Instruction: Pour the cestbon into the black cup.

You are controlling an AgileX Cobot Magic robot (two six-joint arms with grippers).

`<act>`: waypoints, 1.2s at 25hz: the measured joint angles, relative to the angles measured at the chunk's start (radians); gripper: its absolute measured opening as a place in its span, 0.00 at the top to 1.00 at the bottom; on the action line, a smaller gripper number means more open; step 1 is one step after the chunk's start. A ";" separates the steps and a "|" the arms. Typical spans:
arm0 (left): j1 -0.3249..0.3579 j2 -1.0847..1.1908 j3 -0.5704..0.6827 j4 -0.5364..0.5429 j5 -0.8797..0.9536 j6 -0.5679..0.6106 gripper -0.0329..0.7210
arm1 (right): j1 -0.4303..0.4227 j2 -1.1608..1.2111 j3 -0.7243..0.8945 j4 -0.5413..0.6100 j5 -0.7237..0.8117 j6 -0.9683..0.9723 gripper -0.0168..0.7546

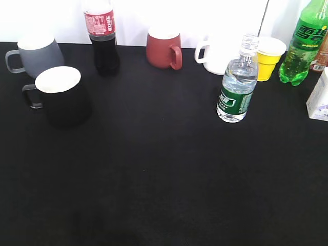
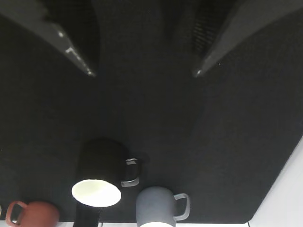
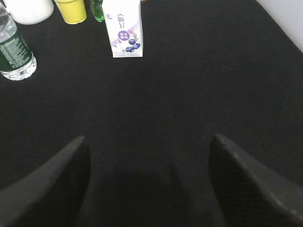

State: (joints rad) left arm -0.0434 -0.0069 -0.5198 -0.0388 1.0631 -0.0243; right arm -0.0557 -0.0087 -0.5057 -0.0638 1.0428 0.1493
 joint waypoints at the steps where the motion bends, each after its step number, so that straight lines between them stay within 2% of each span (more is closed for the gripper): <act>1: 0.000 0.000 0.000 0.000 0.000 0.000 0.35 | 0.000 0.000 0.000 0.000 0.000 0.000 0.21; 10: 0.000 0.004 0.002 0.000 -0.002 0.000 0.35 | 0.000 0.000 0.000 0.000 0.000 0.000 0.21; 12: 0.000 0.082 -0.016 0.009 -0.053 0.011 0.36 | 0.000 0.000 0.000 0.000 0.000 0.000 0.21; 15: 0.000 0.317 -0.023 0.008 -0.373 0.068 0.37 | 0.000 0.000 0.000 0.000 0.000 0.000 0.21; 18: -0.001 0.605 -0.011 -0.001 -0.838 0.086 0.38 | 0.000 0.000 0.000 0.000 0.000 0.000 0.21; 23: -0.128 1.101 0.182 -0.049 -1.574 0.087 0.39 | 0.000 0.000 0.000 0.000 0.000 0.000 0.21; 27: -0.156 1.403 0.206 -0.051 -1.851 0.057 0.39 | 0.000 0.000 0.000 0.000 0.000 0.000 0.21; 30: -0.156 1.533 0.206 -0.052 -1.900 0.047 0.39 | 0.000 0.000 0.000 0.000 0.000 0.000 0.21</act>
State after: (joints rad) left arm -0.1990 1.5266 -0.3140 -0.0910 -0.8365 0.0231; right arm -0.0557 -0.0087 -0.5057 -0.0638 1.0428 0.1493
